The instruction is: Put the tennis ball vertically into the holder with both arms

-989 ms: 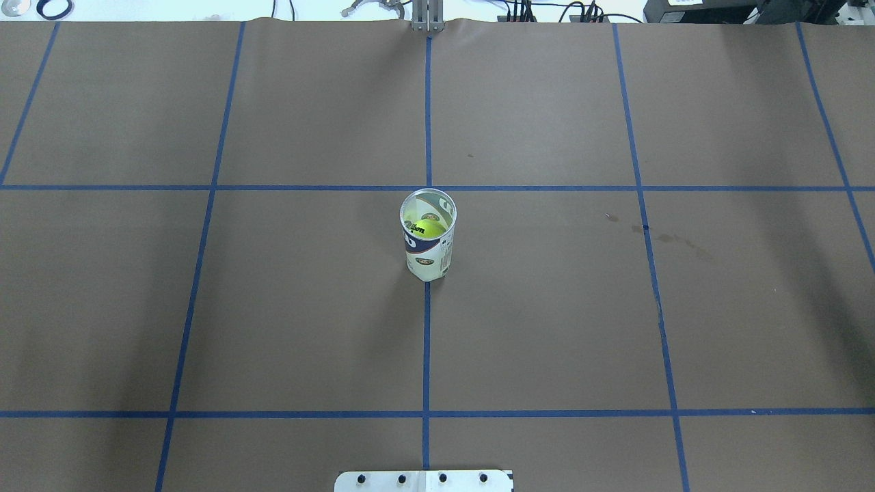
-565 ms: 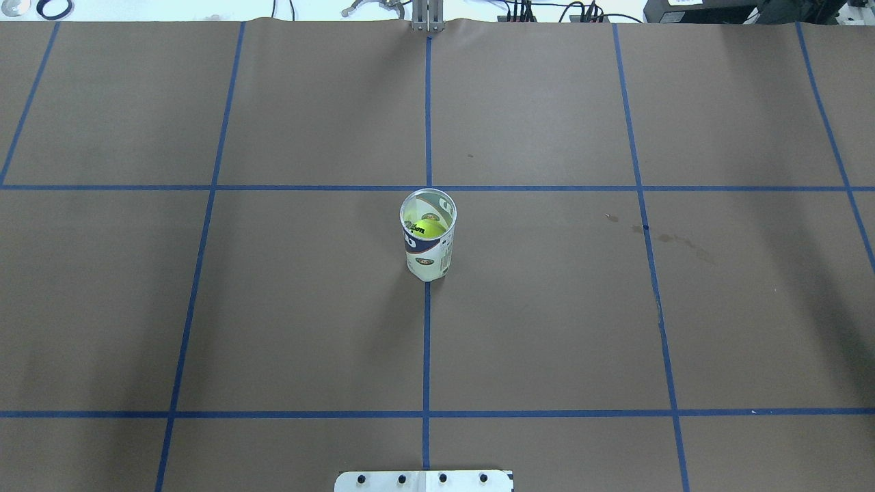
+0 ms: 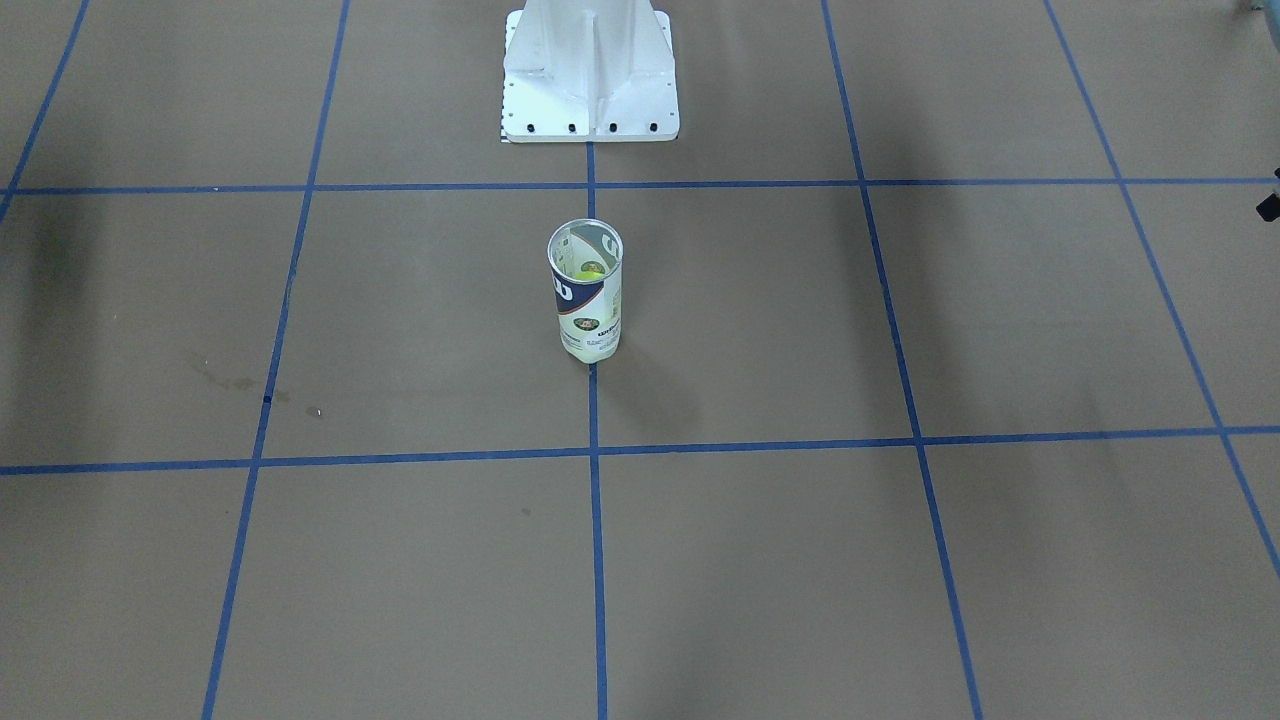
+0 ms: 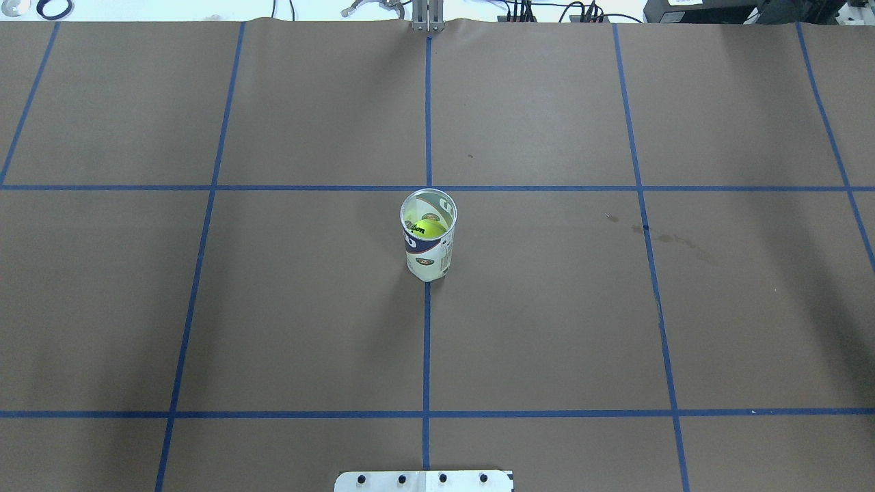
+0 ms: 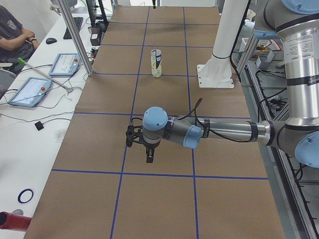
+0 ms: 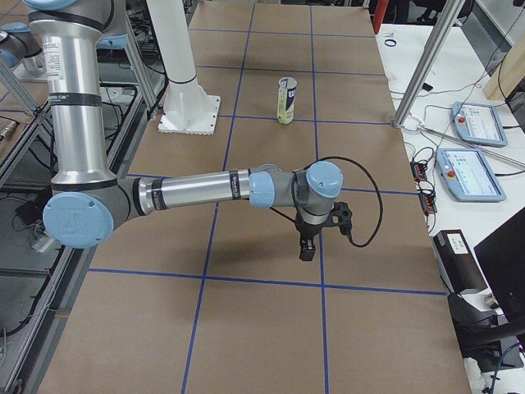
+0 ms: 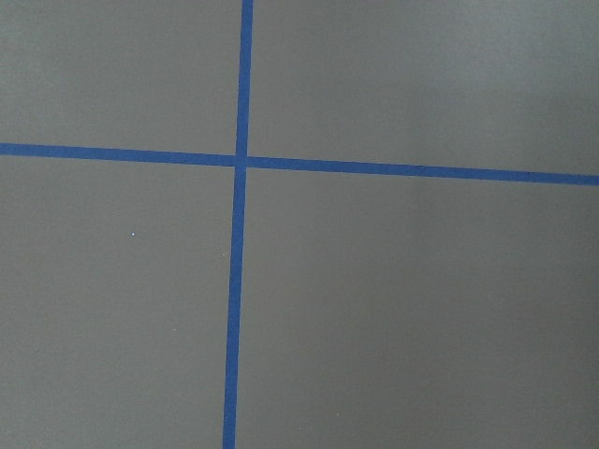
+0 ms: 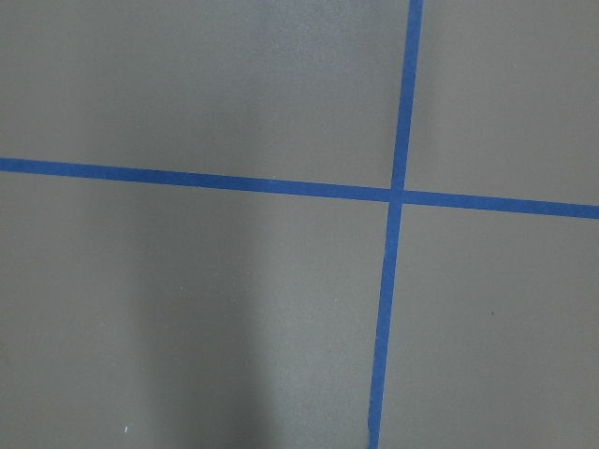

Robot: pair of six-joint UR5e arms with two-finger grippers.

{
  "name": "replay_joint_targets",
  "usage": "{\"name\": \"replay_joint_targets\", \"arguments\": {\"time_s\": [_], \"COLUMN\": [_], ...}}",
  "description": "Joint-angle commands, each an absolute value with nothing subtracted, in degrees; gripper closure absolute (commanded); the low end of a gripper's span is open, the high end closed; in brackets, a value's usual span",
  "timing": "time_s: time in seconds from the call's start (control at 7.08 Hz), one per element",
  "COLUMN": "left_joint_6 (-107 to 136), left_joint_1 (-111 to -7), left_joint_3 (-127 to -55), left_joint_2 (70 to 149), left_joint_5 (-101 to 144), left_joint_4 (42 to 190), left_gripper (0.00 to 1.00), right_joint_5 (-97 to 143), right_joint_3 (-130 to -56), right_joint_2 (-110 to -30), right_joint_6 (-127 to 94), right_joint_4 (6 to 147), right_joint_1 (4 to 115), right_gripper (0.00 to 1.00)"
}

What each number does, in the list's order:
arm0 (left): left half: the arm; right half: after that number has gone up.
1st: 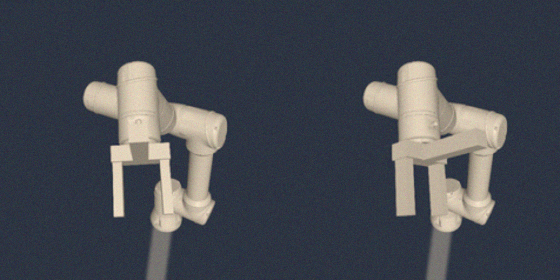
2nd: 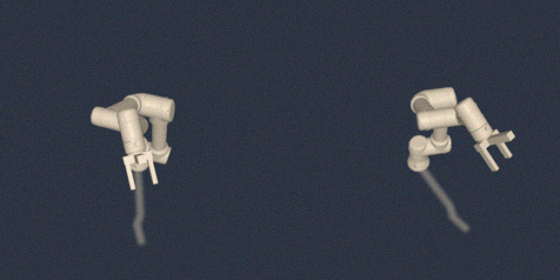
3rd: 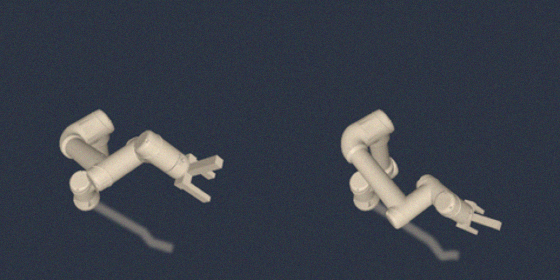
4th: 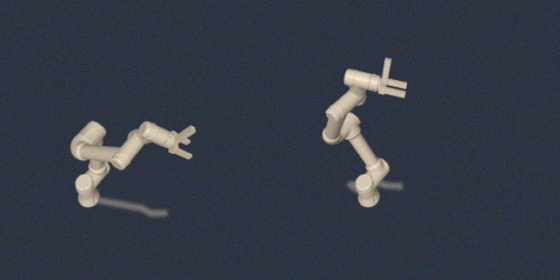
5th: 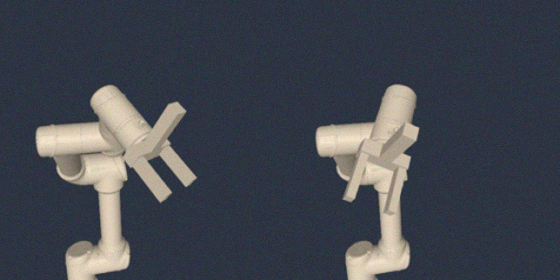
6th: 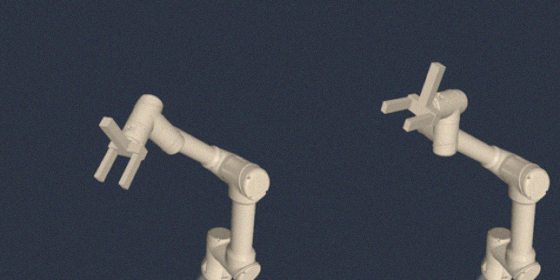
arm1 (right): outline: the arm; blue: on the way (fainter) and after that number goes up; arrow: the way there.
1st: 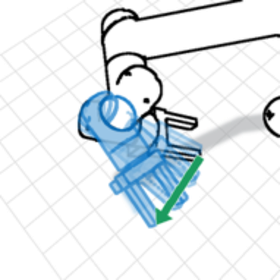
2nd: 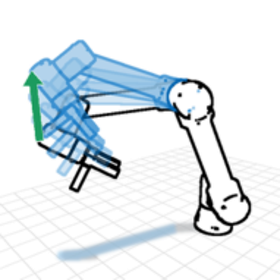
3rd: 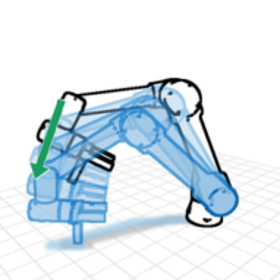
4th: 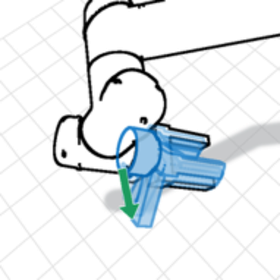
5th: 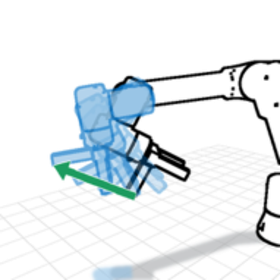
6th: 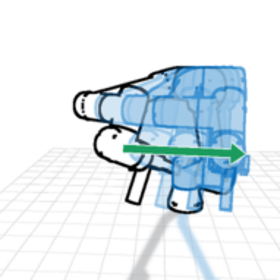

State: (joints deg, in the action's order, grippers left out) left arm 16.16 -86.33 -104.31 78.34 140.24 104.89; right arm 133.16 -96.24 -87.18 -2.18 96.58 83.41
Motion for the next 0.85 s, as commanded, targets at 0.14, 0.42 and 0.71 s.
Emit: {"name": "replay_joint_targets", "arguments": {"time_s": [0.14,0.42,0.71], "left_joint_6": [15.82,16.70,16.61], "left_joint_1": [-85.96,-85.96,-85.96], "left_joint_3": [-106.79,-105.82,-105.30], "left_joint_2": [76.90,77.96,77.70], "left_joint_5": [140.36,140.10,139.49], "left_joint_4": [105.12,104.33,104.33], "left_gripper": [0.00,0.00,0.00], "right_joint_5": [133.33,133.16,133.33], "right_joint_3": [-96.41,-95.37,-95.19], "right_joint_2": [-86.84,-86.49,-86.40], "right_joint_6": [-1.93,-2.02,-2.37], "right_joint_4": [96.59,96.59,95.81], "right_joint_1": [83.41,83.41,83.41], "right_gripper": [0.00,0.00,0.00]}}
